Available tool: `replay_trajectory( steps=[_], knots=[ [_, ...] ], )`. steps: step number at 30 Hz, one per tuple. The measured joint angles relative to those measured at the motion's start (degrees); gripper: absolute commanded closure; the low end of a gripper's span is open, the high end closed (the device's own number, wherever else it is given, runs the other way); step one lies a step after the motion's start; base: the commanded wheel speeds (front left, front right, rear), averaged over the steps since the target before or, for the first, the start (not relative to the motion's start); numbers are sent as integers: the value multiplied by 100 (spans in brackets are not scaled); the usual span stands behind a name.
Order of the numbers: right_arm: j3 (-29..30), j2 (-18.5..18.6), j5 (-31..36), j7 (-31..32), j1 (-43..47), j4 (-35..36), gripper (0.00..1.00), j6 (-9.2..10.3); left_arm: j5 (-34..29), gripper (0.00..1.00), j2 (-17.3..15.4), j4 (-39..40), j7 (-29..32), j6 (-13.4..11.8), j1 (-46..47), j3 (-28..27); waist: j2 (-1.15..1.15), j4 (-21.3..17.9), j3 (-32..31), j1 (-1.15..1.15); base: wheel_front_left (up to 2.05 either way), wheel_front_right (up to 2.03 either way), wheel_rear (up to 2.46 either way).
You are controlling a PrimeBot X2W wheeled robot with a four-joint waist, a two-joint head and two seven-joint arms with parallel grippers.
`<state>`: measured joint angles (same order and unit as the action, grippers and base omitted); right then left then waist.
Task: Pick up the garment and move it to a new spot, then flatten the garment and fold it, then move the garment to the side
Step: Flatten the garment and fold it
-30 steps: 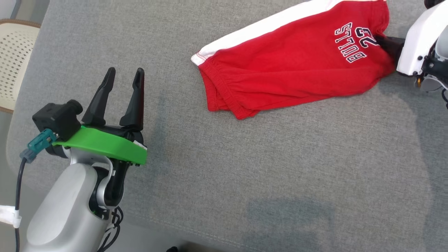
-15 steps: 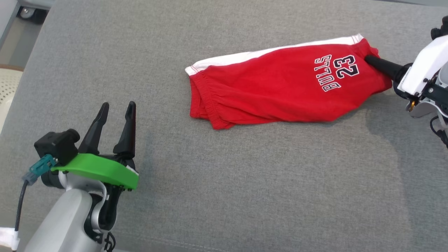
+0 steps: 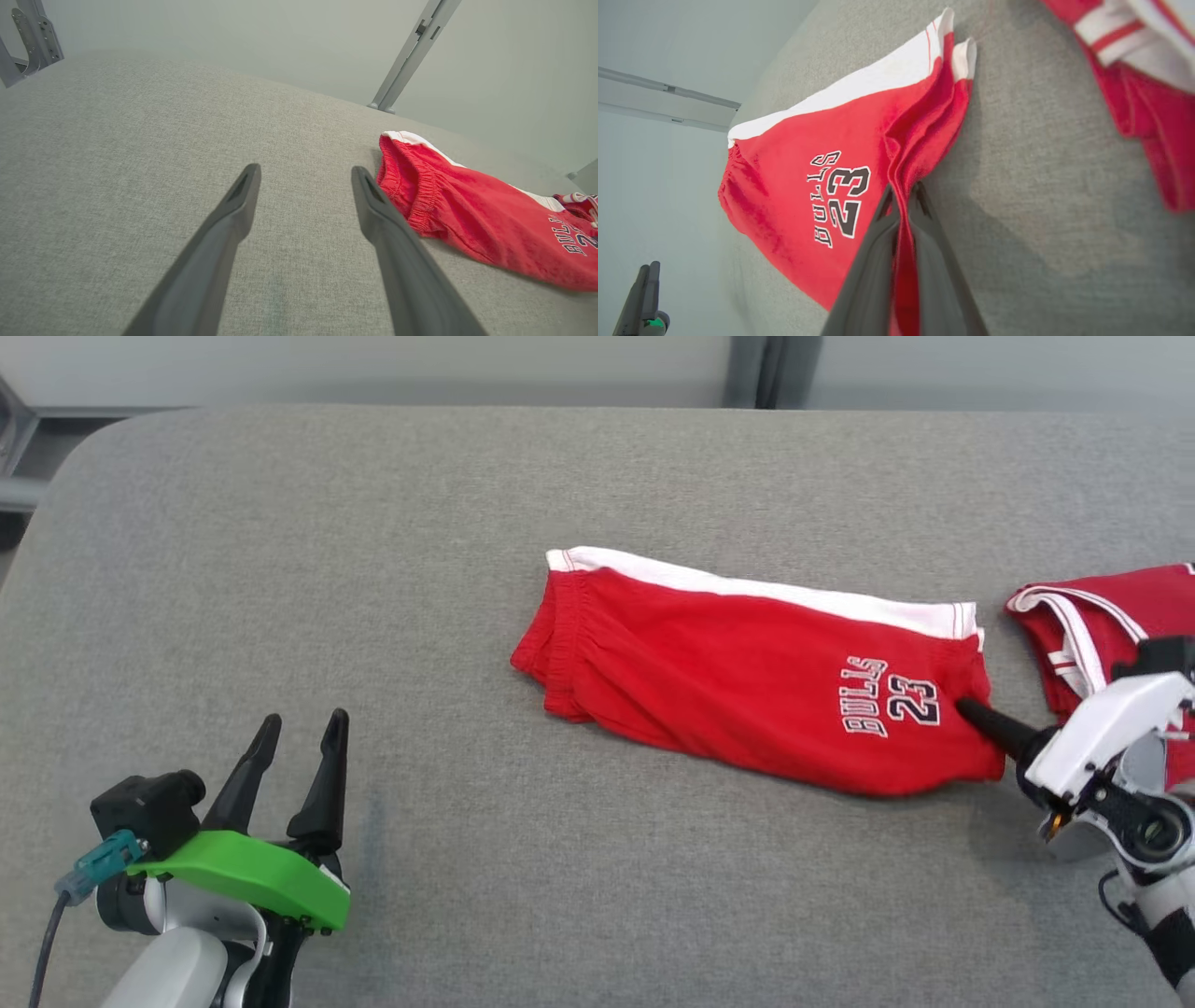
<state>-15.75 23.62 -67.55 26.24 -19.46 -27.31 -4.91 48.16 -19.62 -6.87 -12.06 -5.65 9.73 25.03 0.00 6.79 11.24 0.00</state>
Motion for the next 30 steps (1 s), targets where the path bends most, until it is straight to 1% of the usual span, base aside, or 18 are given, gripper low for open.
replay_trajectory(
  steps=[4,9,12,16,20,22,24,26,27,30],
  knots=[
    [86,-114,166,-601,376,-77,100,46,0,0,-31,102,63,-42,-75,77,0,-232,-106,0,0,0,0],
    [191,-147,436,-1238,505,-135,100,90,-279,0,-191,190,73,-47,-100,133,0,-453,-191,0,0,0,0],
    [204,-210,514,-1511,528,-85,100,88,-410,0,-214,246,64,-47,-100,147,0,-509,-216,0,0,0,0],
    [166,-302,645,-1760,439,182,100,44,-477,0,-207,289,46,-49,-99,176,0,-477,-200,0,0,0,0],
    [-115,-363,901,-1815,57,635,100,11,-514,0,-120,377,48,-51,-99,234,0,-376,-176,0,0,0,0],
    [-368,-499,1045,-1774,-241,858,100,-5,-514,0,-94,400,51,-51,-99,244,0,-324,-141,0,0,0,0],
    [-619,-735,1182,-1702,-521,996,100,-3,-514,0,-93,413,62,-98,-99,243,0,-285,-86,0,0,0,0],
    [-838,-973,1251,-1602,-707,1023,100,62,-516,0,-91,435,103,-99,-97,288,0,-243,-24,0,0,0,0],
    [-932,-1061,1316,-1573,-756,1010,100,125,-521,0,-82,458,131,-99,-92,319,0,-217,8,0,0,0,0],
    [-1116,-1235,1413,-1458,-778,842,100,300,-601,0,-5,541,198,-99,-24,461,0,-107,93,0,0,0,0]
  ],
)
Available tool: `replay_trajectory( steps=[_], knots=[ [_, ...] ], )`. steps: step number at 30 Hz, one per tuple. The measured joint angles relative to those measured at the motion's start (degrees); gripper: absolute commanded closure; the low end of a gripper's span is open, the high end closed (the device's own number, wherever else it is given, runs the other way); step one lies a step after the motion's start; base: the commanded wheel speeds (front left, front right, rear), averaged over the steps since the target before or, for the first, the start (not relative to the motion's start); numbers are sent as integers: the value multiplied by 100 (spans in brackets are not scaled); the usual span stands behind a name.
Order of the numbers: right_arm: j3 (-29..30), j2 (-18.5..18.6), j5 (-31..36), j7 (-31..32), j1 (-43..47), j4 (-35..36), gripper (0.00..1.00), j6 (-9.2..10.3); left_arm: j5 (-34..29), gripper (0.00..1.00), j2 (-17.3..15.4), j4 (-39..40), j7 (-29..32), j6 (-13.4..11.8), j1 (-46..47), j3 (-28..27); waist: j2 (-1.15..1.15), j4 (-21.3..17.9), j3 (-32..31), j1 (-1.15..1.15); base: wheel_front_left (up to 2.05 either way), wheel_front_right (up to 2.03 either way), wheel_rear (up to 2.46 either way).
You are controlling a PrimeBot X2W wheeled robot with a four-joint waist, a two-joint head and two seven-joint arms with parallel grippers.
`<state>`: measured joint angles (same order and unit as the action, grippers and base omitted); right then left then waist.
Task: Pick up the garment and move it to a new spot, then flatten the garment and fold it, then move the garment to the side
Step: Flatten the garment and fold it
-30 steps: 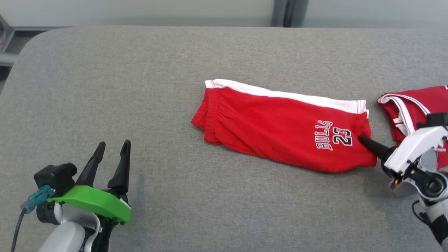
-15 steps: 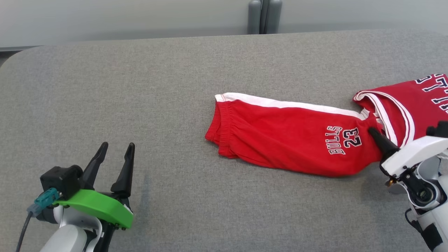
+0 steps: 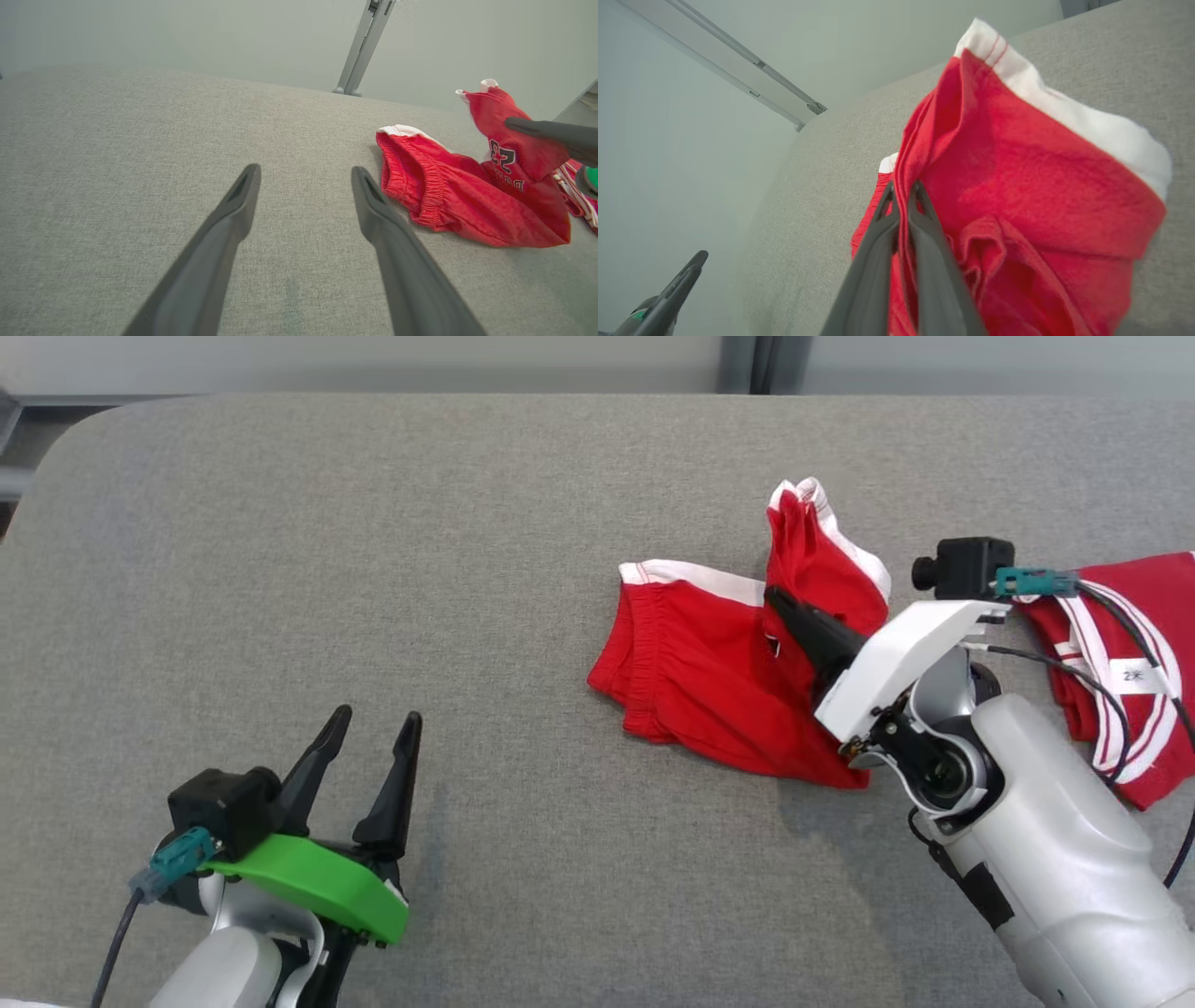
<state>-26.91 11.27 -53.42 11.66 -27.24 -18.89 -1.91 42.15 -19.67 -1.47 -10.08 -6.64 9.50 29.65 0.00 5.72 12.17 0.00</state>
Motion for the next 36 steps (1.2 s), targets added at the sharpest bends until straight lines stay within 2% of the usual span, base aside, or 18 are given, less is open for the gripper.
replay_trajectory(
  steps=[4,13,24,26,27,36],
  knots=[
    [-147,-129,114,51,-1,-177,100,153,-25,0,55,58,45,0,167,34,0,180,122,0,0,0,0],
    [-532,-522,401,57,-227,-528,100,198,-31,0,51,-40,44,0,196,-74,0,435,363,0,0,0,0],
    [-886,-604,602,55,-508,-878,100,196,-30,0,52,-127,44,0,232,-116,0,368,325,0,0,0,0],
    [-962,-632,606,48,-560,-928,53,189,-30,0,49,-154,40,0,232,-146,0,342,314,0,0,0,0],
    [-992,-646,612,48,-573,-937,0,182,-30,0,46,-156,40,0,233,-151,0,325,306,0,0,0,0],
    [-1167,-727,590,-130,-631,-688,0,-112,-23,0,-76,-204,36,-1,224,-332,0,137,236,0,0,0,0]
  ],
)
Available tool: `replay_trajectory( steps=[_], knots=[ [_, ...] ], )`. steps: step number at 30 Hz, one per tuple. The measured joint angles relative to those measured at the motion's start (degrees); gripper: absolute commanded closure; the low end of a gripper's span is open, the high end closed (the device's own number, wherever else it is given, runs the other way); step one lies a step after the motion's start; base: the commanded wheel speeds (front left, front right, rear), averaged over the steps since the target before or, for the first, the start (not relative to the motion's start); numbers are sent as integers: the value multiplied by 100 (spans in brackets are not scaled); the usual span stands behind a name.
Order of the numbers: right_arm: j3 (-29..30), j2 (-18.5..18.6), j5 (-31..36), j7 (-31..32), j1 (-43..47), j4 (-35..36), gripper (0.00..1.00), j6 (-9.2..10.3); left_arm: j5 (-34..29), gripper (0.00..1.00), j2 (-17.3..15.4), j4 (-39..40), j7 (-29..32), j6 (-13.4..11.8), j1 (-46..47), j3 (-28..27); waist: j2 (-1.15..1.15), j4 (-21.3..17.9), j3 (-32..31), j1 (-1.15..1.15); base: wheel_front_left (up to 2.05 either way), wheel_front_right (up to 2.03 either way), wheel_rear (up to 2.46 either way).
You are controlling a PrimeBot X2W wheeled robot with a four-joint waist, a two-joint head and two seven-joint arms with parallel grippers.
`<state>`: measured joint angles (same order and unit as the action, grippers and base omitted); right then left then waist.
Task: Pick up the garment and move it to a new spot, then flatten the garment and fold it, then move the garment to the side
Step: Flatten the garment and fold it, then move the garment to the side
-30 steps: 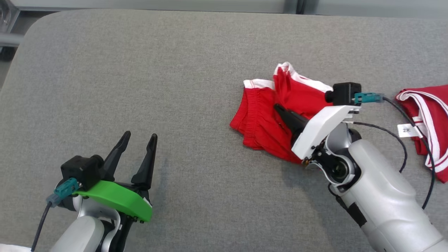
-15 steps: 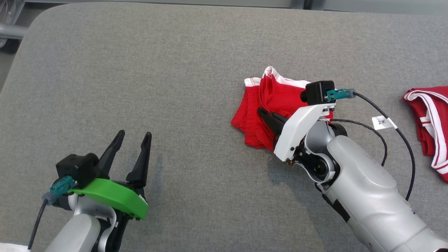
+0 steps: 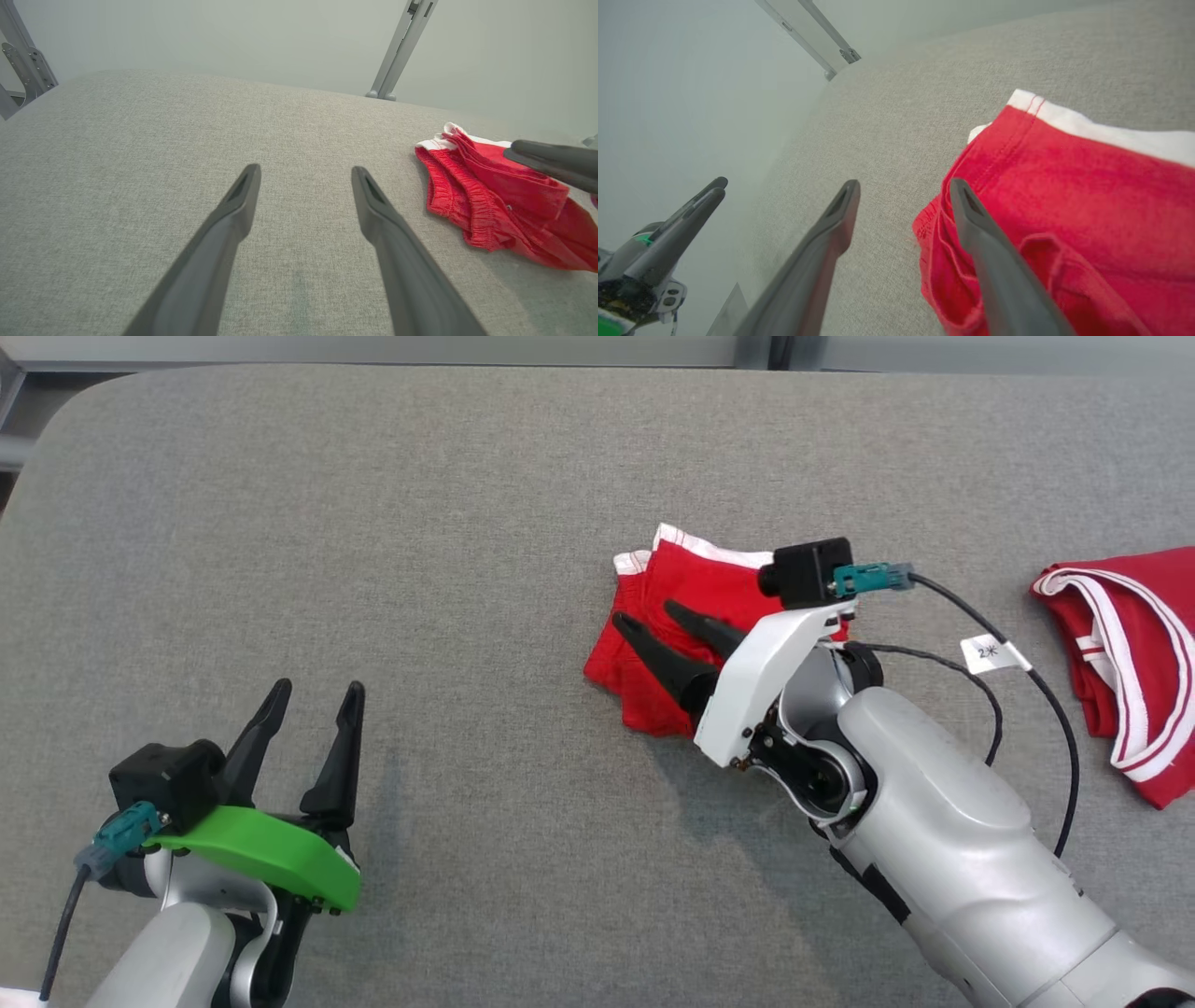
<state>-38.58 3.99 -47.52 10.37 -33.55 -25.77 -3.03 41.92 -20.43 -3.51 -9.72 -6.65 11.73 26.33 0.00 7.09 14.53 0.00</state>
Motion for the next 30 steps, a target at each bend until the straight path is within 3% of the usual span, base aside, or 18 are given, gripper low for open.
replay_trajectory(
  steps=[4,10,13,17,21,27,28,29,30],
  knots=[
    [275,65,-13,-278,7,238,0,16,0,0,-21,11,0,0,-8,-42,0,-109,-50,0,0,0,0],
    [815,828,-9,-515,493,192,0,312,0,0,-26,115,0,-1,-66,-66,0,-244,-47,0,0,0,0],
    [1017,1011,-138,-587,869,24,0,414,0,0,-19,178,2,-2,-66,-48,1,-268,2,0,0,0,0],
    [1174,946,-417,-649,1161,-80,0,404,-1,0,5,255,10,-2,-66,-24,1,-270,99,0,0,0,0],
    [1336,678,-788,-715,1170,-51,0,242,-9,0,22,281,18,-12,-59,-10,1,-245,213,0,0,0,0],
    [1483,650,-969,-715,1029,-96,0,123,-34,0,68,287,67,-18,-3,29,0,-125,323,0,0,0,0],
    [1495,646,-980,-715,992,-123,9,101,-35,0,76,285,67,-18,13,27,1,-101,333,0,0,0,0],
    [1507,638,-1012,-715,959,-148,60,69,-36,0,88,275,67,-18,18,34,0,-76,340,0,0,0,0],
    [1506,638,-1026,-714,929,-164,100,21,-36,0,107,254,67,-18,19,44,1,-51,343,0,0,0,0]
  ],
)
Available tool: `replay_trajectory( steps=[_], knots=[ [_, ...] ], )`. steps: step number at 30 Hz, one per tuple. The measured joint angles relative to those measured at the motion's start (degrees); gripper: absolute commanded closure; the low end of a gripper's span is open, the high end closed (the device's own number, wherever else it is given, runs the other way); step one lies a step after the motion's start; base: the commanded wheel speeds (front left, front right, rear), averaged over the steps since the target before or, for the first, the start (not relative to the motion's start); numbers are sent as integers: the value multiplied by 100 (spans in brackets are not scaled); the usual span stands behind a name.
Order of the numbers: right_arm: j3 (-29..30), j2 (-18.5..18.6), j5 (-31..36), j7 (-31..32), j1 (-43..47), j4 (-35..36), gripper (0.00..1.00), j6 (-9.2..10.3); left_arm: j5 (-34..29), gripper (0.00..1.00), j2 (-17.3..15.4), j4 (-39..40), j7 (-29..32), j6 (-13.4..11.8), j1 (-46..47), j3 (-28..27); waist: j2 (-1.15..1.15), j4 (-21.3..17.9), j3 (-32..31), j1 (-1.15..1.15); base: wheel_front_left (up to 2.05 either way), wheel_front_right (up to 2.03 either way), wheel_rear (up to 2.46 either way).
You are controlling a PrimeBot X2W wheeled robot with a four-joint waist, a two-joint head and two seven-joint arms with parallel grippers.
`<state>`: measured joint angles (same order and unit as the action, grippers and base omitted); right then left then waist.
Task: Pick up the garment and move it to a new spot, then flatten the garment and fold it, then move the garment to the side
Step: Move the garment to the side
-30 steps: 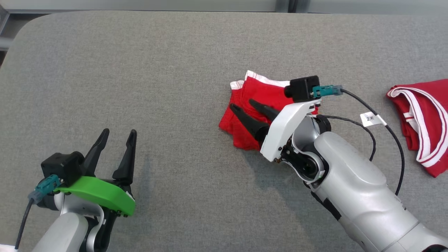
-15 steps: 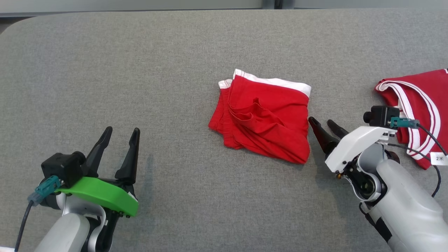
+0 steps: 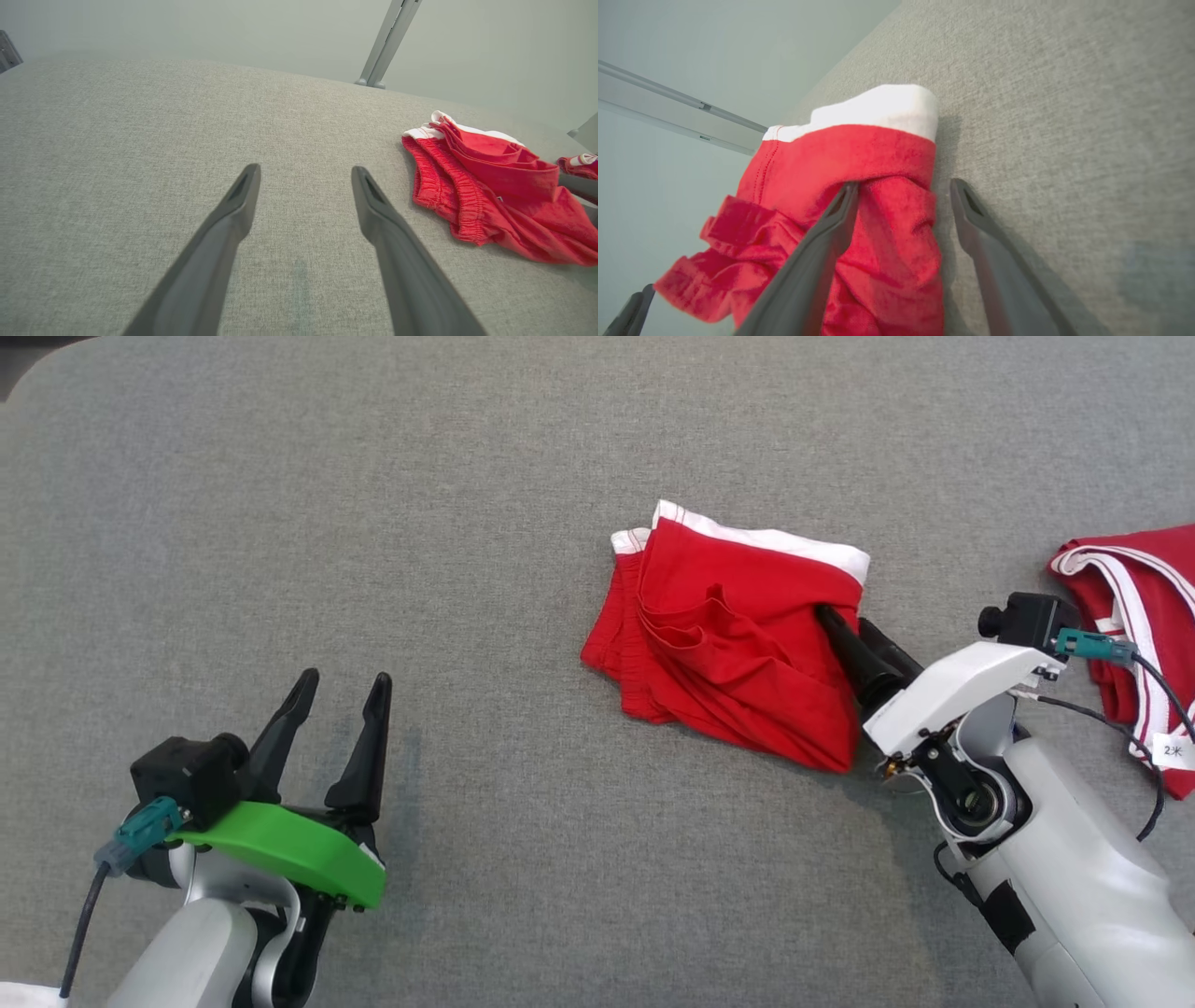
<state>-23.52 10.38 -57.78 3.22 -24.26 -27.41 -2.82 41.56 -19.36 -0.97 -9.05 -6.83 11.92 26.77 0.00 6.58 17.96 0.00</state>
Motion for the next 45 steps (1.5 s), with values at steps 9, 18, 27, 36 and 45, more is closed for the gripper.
replay_trajectory(
  steps=[9,18,27,36,45],
  knots=[
    [-320,79,48,85,-270,266,100,-301,-7,0,96,-212,-66,0,-2,-32,0,111,-215,0,0,0,0],
    [-491,530,92,635,-623,792,100,-372,12,0,188,-349,-127,0,-36,-36,0,148,-584,0,0,0,0],
    [-86,1049,-350,1171,-396,684,100,-294,37,0,168,-355,-135,0,-200,-79,-1,179,-839,0,0,0,0],
    [403,1748,-806,1848,-289,693,100,204,45,0,118,-249,-167,-1,-322,-156,0,36,-849,0,0,0,0],
    [510,2833,-709,2627,-195,638,100,635,45,0,80,-160,-159,-1,-326,-172,0,-98,-704,0,0,0,0]
  ],
)
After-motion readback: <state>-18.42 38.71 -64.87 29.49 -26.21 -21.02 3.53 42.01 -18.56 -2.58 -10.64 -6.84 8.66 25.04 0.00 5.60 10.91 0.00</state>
